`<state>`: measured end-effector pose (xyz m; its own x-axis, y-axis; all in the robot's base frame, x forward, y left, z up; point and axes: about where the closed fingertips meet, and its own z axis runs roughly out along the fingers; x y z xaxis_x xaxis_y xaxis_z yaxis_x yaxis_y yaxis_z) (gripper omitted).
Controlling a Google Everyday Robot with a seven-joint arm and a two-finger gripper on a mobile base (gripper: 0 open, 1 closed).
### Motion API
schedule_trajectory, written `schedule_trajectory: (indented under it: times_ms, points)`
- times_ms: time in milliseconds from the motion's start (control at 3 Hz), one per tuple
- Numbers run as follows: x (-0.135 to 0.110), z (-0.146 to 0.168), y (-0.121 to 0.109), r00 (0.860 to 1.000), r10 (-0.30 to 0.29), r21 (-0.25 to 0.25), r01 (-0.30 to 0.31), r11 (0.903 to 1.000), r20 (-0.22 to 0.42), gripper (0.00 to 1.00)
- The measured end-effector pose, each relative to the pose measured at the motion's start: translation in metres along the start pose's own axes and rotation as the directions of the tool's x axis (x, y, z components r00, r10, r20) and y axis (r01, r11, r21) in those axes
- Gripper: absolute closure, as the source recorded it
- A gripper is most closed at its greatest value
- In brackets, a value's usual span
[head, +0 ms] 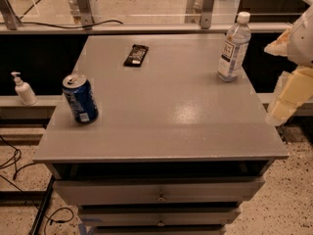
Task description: Knock blue plastic bottle over
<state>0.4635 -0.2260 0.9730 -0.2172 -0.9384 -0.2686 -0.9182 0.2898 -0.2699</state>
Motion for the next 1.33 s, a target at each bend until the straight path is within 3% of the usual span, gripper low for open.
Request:
schedule_trajectory:
  times_ms: [333, 667, 1000, 1333]
  points:
    - [0.009, 0.02, -0.04, 0.995, 0.025, 0.018, -0.027, 0.9995, 0.1, 0.0]
    - [0.024, 0.043, -0.085, 0.974, 0.065, 0.017, -0.07, 0.9974, 0.216, 0.0]
    - [0.035, 0.073, -0.127, 0.936, 0.115, -0.022, -0.114, 0.9932, 0.333, 0.0]
    - [0.029, 0.101, -0.157, 0.874, 0.165, -0.085, -0.142, 0.9862, 0.457, 0.0]
